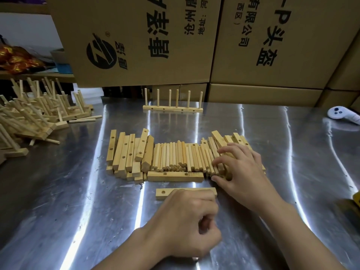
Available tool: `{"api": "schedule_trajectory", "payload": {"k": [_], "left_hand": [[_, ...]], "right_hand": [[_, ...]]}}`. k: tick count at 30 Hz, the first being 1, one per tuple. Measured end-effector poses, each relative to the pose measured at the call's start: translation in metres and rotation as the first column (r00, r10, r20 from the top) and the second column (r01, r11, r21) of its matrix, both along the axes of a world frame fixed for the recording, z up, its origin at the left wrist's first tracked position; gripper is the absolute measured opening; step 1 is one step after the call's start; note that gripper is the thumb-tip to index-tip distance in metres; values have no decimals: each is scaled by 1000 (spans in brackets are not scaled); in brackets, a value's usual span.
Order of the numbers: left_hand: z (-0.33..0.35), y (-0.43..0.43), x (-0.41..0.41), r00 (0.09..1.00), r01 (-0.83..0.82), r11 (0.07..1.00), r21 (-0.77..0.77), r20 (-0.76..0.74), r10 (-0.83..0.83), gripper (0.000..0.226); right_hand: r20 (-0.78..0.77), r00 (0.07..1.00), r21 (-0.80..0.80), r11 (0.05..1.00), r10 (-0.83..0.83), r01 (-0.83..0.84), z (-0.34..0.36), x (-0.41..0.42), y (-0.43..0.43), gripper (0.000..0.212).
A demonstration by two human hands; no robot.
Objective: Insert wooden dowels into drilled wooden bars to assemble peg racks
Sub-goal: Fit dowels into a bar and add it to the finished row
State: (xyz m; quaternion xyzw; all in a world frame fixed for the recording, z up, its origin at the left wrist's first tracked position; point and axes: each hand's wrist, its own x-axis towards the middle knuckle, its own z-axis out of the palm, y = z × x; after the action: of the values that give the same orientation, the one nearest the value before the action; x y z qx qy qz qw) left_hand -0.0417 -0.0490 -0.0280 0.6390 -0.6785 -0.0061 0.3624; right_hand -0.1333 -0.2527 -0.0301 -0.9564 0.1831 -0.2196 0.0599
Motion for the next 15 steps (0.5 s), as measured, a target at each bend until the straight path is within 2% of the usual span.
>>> {"api": "schedule_trajectory", "payload": {"k": [6,9,10,12,14,15], "left_hand": [[-3,1,3,998,-42,997,-68,-53,38,28],[-3,0,5,974,-131,979,-156,-202,98,25],[-2,-2,8,952,-176,969,-175,-280,123,24],[1,-4,15,888,-299,935,-189,-415,200,20],[4,-6,26,783,-384,907,-173,-581,222,10],[5,-5,31,722,-391,907,-155,-663,198,6]], "right_hand": [[131,991,-33,999,12,-8,6,-3,1,14],[369,929,-94,995,-7,45,14,-4,3,9],[464,886,-61,997,-17,51,16,-4,5,7],[613,786,190,981,-80,-48,21,-6,9,5],[660,725,510,826,-196,-242,25,-5,14,11],[656,714,606,735,-244,-305,26,-3,16,17]]}}
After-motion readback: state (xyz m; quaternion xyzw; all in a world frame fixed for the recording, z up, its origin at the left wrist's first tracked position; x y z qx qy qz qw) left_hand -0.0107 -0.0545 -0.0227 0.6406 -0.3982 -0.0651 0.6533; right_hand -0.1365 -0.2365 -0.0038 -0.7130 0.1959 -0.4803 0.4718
